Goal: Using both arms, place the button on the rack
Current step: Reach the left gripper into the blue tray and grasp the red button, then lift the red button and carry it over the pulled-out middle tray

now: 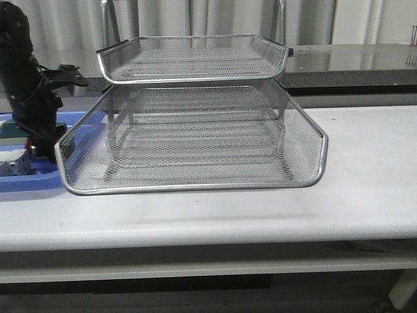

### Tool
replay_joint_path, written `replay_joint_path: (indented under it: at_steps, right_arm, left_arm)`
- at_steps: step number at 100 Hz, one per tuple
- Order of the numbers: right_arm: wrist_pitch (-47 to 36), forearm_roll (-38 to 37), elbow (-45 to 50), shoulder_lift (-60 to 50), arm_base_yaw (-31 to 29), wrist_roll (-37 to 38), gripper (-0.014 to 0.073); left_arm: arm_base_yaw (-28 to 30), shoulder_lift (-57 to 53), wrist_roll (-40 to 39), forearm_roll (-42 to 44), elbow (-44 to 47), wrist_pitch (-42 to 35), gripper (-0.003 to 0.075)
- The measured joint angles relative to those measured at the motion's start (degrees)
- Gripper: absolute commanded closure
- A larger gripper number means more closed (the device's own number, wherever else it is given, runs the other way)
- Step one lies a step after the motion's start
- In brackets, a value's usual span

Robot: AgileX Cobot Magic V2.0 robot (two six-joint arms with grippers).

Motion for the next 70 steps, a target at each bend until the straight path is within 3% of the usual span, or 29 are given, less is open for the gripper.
replay_joint_path:
  at_steps: [11,27,52,70]
  right_arm:
    - [0.0,0.0,0.0,0.0,0.0,0.0,0.0662]
    - [0.0,0.0,0.0,0.0,0.0,0.0,0.0662]
    - [0.0,0.0,0.0,0.0,0.0,0.0,0.0662]
    - [0.0,0.0,0.0,0.0,0.0,0.0,0.0662]
  left_arm:
    - [0.0,0.0,0.1,0.0,0.0,-0.1,0.0612]
    - [0.0,0.6,0.1,0.0,-2.5,3.4,0.0720]
    - [0.0,1.4,0.1,0.2,-14.8,18.6,0.0741]
    - [0.0,0.9,-4.2,0.2,-21.5,20.5,0.0741]
